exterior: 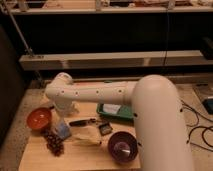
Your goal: Wipe red bowl with sponge
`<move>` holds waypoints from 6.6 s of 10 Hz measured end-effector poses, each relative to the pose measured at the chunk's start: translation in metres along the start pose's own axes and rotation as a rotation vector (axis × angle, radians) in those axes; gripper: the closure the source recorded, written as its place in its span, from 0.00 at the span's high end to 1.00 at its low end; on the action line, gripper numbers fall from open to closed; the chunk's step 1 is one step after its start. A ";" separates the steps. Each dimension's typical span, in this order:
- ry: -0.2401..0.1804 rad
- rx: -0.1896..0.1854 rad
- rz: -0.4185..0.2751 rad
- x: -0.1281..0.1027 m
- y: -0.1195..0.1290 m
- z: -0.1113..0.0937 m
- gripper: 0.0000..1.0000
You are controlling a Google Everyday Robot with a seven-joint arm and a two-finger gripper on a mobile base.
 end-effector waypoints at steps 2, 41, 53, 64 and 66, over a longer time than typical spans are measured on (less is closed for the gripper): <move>0.008 -0.017 -0.015 0.003 -0.002 0.000 0.73; 0.046 0.025 0.095 0.028 -0.027 0.081 0.34; 0.070 0.037 -0.052 0.072 -0.039 -0.054 0.00; 0.146 0.108 -0.161 0.156 -0.077 -0.034 0.00; 0.120 0.123 -0.189 0.163 -0.090 -0.021 0.00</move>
